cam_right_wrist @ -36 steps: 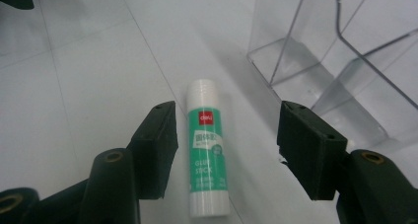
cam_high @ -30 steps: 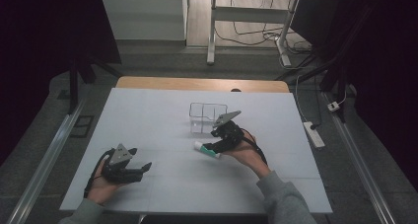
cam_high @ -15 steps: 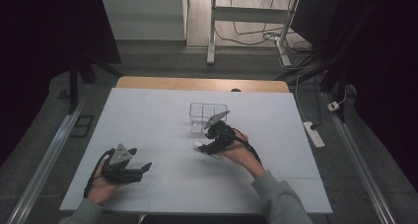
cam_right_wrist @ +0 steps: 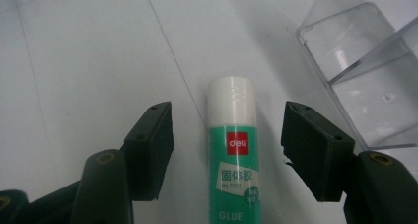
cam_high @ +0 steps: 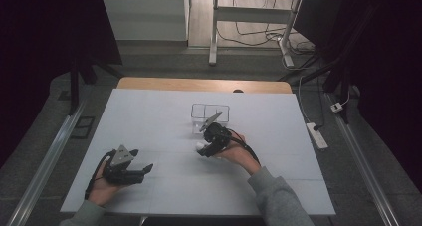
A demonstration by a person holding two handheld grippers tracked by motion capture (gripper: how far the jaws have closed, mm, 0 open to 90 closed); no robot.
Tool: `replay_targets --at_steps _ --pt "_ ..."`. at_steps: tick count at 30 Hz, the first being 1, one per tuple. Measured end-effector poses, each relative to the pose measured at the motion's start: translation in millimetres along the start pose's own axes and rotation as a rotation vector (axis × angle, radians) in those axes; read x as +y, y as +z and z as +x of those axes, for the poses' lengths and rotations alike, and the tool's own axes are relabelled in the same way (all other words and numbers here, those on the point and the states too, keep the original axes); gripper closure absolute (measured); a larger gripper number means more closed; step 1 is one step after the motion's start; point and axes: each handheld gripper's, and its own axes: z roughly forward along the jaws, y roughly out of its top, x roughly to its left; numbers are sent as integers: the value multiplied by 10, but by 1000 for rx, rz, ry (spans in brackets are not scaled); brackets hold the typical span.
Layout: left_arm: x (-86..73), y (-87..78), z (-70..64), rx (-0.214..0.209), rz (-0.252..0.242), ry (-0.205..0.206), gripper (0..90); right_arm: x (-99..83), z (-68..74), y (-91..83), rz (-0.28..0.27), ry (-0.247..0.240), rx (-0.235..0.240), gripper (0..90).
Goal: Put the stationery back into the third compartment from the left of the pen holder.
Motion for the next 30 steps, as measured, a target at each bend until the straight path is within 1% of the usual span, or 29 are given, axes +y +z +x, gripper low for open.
replay_targets --at_steps 9,15,19,21,26,27,28,29,30 --pt "-1 1 0 -2 1 1 237 53 11 72 48 -4 0 372" --pt "0 0 0 -1 -1 2 237 88 -1 115 83 -5 -1 395" --pt "1 0 1 -1 -2 2 237 104 -8 146 102 -8 -8 431" --pt "0 -1 1 -1 -2 1 236 106 -2 164 118 -1 -12 464" --pt "1 -1 0 -1 -3 1 236 127 -5 164 129 -19 -38 543" --pt "1 -1 0 0 -2 1 236 129 -7 163 131 -25 -34 559" --pt "1 0 0 0 -3 1 237 132 3 161 134 -20 -33 578" --pt "1 0 0 0 -2 2 237 135 3 161 135 -32 -36 595" --pt "1 1 1 -1 -2 1 237 138 13 161 136 -27 -37 613"
